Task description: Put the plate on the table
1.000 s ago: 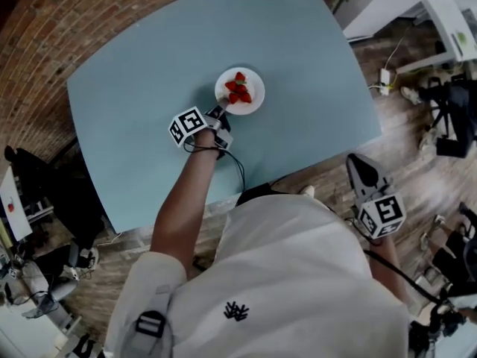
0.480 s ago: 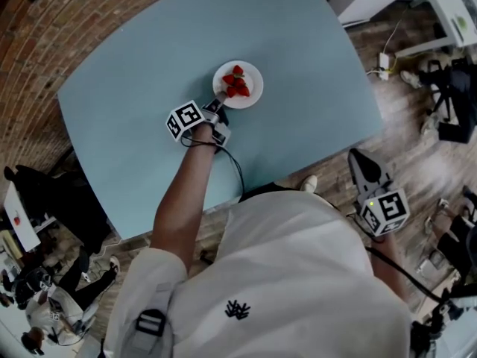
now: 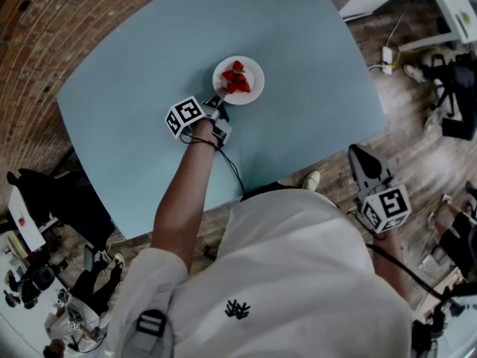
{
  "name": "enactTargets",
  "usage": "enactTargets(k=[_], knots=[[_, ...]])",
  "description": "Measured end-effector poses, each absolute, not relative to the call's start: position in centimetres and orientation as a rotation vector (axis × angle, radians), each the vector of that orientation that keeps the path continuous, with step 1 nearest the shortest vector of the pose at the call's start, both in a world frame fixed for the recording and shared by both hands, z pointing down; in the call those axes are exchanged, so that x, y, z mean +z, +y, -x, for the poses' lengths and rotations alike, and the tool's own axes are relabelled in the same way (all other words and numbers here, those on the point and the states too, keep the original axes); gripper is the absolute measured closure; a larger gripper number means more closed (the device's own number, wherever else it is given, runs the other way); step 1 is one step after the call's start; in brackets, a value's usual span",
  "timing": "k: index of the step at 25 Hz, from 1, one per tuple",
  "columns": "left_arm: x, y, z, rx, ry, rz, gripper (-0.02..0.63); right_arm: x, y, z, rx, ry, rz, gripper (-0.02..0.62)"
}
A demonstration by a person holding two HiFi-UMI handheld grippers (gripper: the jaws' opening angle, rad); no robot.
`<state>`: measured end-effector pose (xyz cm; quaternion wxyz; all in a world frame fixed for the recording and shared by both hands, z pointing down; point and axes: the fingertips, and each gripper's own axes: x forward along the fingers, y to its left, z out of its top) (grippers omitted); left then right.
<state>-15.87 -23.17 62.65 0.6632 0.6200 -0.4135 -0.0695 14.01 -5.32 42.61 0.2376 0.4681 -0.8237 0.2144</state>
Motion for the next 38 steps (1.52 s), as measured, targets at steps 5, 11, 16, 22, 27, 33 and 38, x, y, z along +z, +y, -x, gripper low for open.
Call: enactTargets(k=[5, 11, 16, 22, 27, 33, 38], knots=[[62.7, -23.3, 15.6, -0.117, -0.957, -1.401, 0.591, 42.6, -5.7, -14.2, 0.599, -2.263, -1.285, 0.586], [62.9, -23.3, 15.6, -0.050, -1.000, -1.422, 0.584, 42.6, -5.5, -14.2, 0.603, -2.266, -1.288, 0.588], [62.9, -23.1, 16.0, 0.000, -1.038, -1.436, 0.575, 42.5, -5.1, -13.9, 0.605, -2.271, -1.292, 0.586], [62.9, -23.2, 15.6, 0.047, -1.067, -1.451, 0.567, 42.4, -4.9, -14.6, 0.605, -2.277, -1.307, 0.587], [63.0, -23.3, 16.0, 0.121, -1.109, -1.476, 0.555, 42.2, -5.0, -14.8, 0.598, -2.272, -1.315, 0.588], [62.6, -23.4, 16.3, 0.209, -1.164, -1.531, 0.545, 42.2, -4.9, -14.8, 0.589, -2.270, -1.308, 0.588], [62.6, -23.3, 16.7, 0.277, -1.209, -1.554, 0.532, 42.1, -4.7, -14.9, 0.582, -2.271, -1.305, 0.586]])
